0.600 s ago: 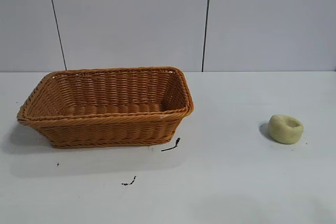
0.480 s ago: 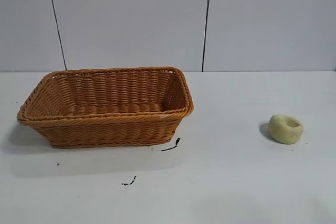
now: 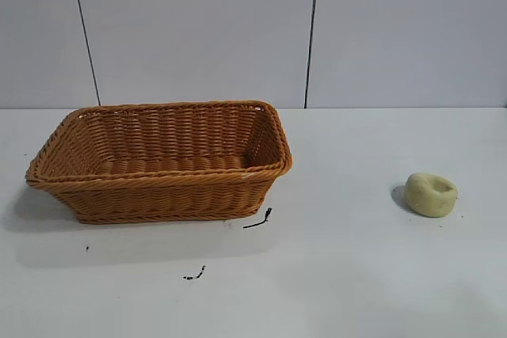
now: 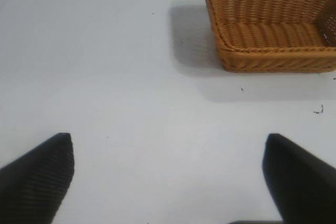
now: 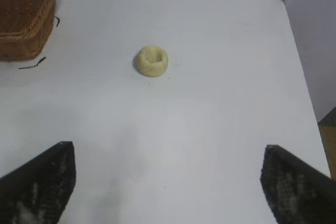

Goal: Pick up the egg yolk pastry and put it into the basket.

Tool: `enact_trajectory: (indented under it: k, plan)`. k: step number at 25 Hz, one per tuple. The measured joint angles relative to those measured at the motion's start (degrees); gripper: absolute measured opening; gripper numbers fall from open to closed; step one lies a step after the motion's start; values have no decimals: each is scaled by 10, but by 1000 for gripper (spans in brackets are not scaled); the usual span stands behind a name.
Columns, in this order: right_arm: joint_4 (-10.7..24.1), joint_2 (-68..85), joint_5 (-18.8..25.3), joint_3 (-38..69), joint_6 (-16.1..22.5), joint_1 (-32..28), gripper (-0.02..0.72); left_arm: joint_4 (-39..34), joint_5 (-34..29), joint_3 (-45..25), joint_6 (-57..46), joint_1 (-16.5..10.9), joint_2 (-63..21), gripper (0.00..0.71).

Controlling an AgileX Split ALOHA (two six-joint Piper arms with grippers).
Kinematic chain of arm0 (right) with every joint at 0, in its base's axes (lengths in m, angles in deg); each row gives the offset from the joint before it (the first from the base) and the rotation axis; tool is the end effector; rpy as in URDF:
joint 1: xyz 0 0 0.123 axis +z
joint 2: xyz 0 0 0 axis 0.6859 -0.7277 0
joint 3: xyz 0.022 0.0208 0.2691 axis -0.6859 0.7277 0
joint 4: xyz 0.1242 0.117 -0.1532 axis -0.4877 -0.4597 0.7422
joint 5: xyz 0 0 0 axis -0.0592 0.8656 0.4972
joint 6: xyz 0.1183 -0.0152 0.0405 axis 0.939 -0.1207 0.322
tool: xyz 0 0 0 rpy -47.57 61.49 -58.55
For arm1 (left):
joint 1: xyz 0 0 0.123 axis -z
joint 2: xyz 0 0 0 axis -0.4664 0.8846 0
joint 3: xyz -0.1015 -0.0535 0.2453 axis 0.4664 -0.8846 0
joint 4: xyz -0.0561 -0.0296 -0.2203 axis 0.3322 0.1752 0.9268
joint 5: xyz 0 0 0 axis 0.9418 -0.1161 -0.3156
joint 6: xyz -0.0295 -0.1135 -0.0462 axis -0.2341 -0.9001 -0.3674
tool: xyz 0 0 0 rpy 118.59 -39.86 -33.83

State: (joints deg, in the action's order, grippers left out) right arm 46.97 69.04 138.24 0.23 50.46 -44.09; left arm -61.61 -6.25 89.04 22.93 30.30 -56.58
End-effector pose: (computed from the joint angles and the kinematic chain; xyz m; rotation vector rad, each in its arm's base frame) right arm 0.0650 0.0008 0.2758 -0.0421 2.2118 -0.0174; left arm 0.0207 0.0076 0.2503 -0.0247 2.0487 0.0255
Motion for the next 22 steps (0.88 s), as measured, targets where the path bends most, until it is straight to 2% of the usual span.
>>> enact_trajectory:
  k: [12, 19, 21, 22]
  plan:
    - [-4, -493, -27, -176, 1, 0, 664, 0, 0, 0, 0, 0, 0, 696]
    - [-7, -690, -57, -283, 2, 0, 664, 0, 0, 0, 0, 0, 0, 696]
    - [-12, -744, -67, -317, 0, 0, 664, 0, 0, 0, 0, 0, 0, 696]
    - [-26, -793, -70, -350, -14, 0, 664, 0, 0, 0, 0, 0, 0, 696]
